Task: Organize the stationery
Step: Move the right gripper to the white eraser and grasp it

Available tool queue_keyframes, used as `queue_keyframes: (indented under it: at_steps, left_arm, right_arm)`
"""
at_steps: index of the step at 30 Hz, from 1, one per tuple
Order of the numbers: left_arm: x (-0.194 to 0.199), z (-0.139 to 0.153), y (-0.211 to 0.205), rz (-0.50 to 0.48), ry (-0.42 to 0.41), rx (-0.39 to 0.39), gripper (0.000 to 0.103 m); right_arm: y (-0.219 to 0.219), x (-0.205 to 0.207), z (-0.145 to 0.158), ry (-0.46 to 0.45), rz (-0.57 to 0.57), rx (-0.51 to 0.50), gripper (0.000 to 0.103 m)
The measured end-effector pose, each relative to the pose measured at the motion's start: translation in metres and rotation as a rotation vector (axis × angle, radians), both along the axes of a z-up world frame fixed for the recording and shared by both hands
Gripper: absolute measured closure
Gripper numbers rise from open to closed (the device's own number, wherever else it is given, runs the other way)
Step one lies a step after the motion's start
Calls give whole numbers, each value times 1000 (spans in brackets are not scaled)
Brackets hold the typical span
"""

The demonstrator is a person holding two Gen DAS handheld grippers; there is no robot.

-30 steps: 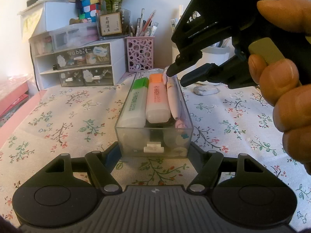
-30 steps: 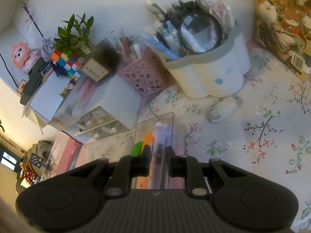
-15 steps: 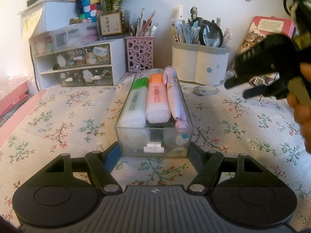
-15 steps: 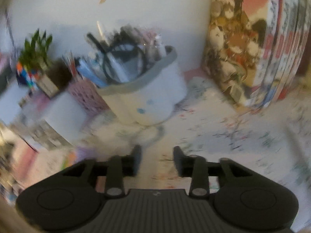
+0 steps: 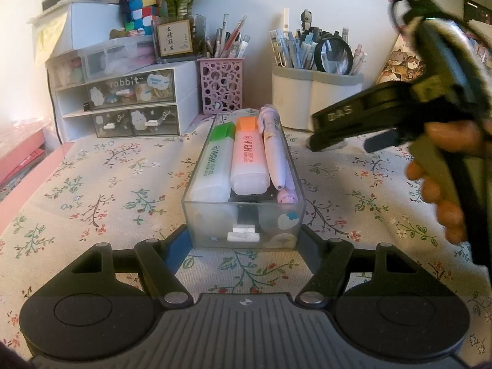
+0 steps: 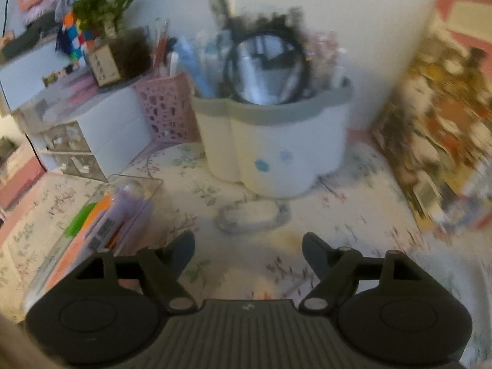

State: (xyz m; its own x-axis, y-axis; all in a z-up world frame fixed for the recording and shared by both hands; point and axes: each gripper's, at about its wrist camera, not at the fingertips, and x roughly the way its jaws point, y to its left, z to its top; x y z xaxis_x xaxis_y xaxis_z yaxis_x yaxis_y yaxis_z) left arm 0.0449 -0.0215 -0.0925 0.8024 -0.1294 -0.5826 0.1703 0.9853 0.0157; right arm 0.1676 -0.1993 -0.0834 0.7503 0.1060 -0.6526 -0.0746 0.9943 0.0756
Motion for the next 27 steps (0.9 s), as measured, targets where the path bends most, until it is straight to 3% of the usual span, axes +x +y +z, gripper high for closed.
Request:
queue_keyframes:
  at_steps: [9, 10, 11, 12, 18, 21, 27]
  left_arm:
    - [0, 0, 0, 0, 0, 0, 31]
    - [0, 0, -1, 0, 0, 0, 31]
    - [1, 0, -1, 1, 0, 0, 31]
    - [1, 0, -1, 0, 0, 0, 31]
    - [1, 0, -1, 0, 0, 0, 31]
    - [1, 0, -1, 1, 0, 0, 31]
    - [1, 0, -1, 0, 0, 0, 31]
  right_arm:
    - [16, 30, -10, -9, 32, -31, 39]
    - [15, 29, -11, -17, 23, -21, 45]
    - [15, 29, -10, -23, 16, -21, 59]
    - [15, 29, -10, -25, 6, -28, 63]
    - [6, 13, -6, 2, -3, 26, 63]
    - [-3, -4, -3, 23, -53, 39, 63]
    - [-17, -40, 1, 64, -258, 7, 62]
